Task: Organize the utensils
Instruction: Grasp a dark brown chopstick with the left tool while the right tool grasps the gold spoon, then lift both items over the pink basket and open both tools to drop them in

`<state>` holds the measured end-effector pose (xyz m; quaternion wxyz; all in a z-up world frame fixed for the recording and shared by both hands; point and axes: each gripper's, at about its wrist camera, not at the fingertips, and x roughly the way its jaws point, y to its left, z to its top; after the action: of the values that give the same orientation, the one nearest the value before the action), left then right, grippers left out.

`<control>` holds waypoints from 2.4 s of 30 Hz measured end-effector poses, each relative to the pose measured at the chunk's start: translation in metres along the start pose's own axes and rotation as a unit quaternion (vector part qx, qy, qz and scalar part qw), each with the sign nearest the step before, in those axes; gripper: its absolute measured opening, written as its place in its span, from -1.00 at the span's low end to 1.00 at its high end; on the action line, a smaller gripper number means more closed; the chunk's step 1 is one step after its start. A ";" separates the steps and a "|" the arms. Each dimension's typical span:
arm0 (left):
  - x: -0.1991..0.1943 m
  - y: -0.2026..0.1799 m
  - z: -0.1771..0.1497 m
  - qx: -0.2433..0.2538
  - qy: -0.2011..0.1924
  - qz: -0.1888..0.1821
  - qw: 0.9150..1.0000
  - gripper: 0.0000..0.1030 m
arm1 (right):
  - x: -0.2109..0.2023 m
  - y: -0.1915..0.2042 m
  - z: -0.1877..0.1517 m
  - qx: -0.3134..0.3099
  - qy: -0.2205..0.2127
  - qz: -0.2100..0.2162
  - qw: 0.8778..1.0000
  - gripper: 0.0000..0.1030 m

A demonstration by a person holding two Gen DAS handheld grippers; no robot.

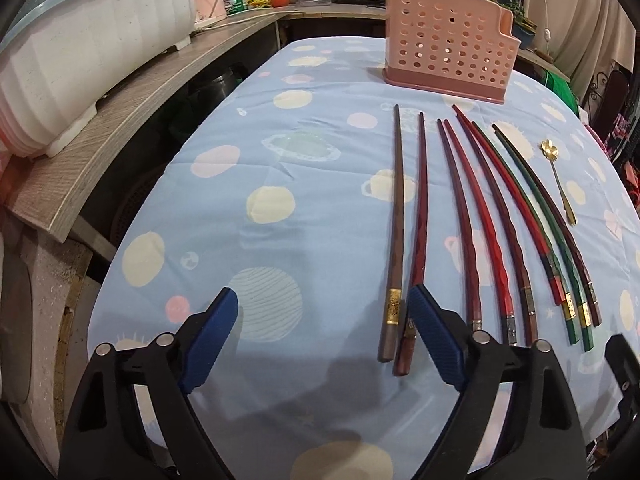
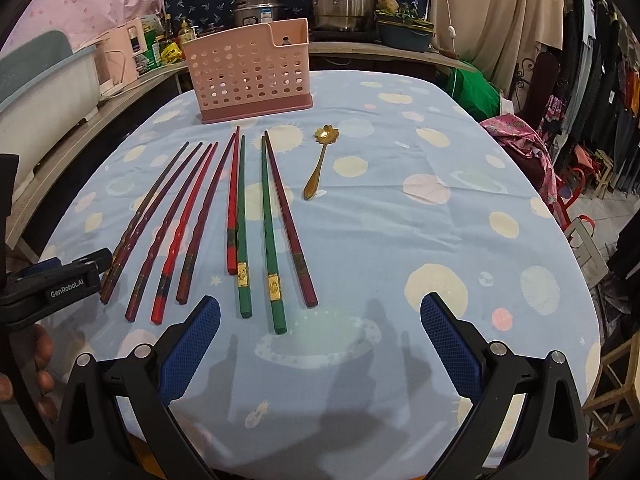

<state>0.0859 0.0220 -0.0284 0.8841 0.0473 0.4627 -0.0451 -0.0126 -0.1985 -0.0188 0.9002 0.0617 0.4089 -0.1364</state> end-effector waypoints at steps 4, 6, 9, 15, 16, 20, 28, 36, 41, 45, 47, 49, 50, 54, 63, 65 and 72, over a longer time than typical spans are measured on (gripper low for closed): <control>0.006 0.001 0.003 -0.002 0.008 -0.004 1.000 0.41 | 0.006 -0.002 0.012 -0.002 -0.006 -0.004 1.000 0.87; 0.010 0.003 0.003 -0.002 0.017 -0.002 1.000 0.25 | 0.010 -0.005 0.018 0.000 -0.009 -0.005 1.000 0.85; 0.011 0.006 0.004 -0.009 0.021 -0.009 1.000 0.24 | 0.019 -0.010 0.031 0.007 -0.012 -0.005 1.000 0.77; 0.011 0.000 0.006 -0.002 0.025 -0.020 1.000 -0.06 | 0.049 -0.022 0.060 0.029 -0.009 0.007 1.000 0.35; 0.011 -0.001 0.007 -0.002 0.026 -0.021 0.999 -0.09 | 0.054 -0.023 0.064 0.032 -0.007 0.011 0.999 0.30; 0.011 -0.002 0.008 0.000 0.032 -0.028 0.999 -0.21 | 0.076 -0.020 0.077 0.034 0.004 0.024 0.999 -0.06; 0.011 -0.002 0.012 -0.006 0.043 -0.030 0.999 -0.62 | 0.102 -0.011 0.079 0.032 0.027 0.042 0.998 -0.41; 0.014 0.001 0.016 -0.015 0.053 -0.042 0.998 -0.81 | 0.101 -0.019 0.075 0.041 0.022 0.055 0.997 -0.88; 0.007 0.004 0.019 -0.023 0.052 -0.047 0.997 -0.86 | 0.085 -0.026 0.080 0.041 0.009 0.061 0.997 -0.99; -0.003 0.005 0.020 -0.026 0.043 -0.049 0.998 -0.86 | 0.075 -0.031 0.082 0.042 0.004 0.063 0.997 -0.99; -0.005 0.006 0.019 -0.028 0.042 -0.048 0.998 -0.86 | 0.078 -0.031 0.082 0.044 0.014 0.073 0.996 -0.98; -0.003 0.007 0.018 -0.031 0.045 -0.045 0.997 -0.86 | 0.083 -0.032 0.081 0.050 0.024 0.078 0.995 -0.82; -0.001 0.008 0.017 -0.034 0.049 -0.045 0.997 -0.86 | 0.085 -0.033 0.081 0.054 0.027 0.081 0.995 -0.58; 0.004 0.009 0.016 -0.038 0.051 -0.041 0.997 -0.83 | 0.096 -0.029 0.082 0.041 0.035 0.074 0.996 -0.47; 0.013 0.006 0.015 -0.034 0.058 -0.041 0.997 -0.53 | 0.097 -0.019 0.072 -0.007 0.025 0.050 0.998 -0.81; 0.013 0.005 0.014 -0.032 0.056 -0.040 0.997 -0.53 | 0.094 -0.021 0.071 -0.003 0.026 0.056 0.998 -0.81; 0.007 0.005 0.015 -0.029 0.056 -0.054 0.997 -0.86 | 0.068 -0.031 0.072 0.015 0.013 0.075 0.997 -0.82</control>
<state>0.1024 0.0246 -0.0253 0.8541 -0.0012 0.5144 -0.0768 0.0730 -0.2578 -0.0225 0.9017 0.1080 0.4122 -0.0736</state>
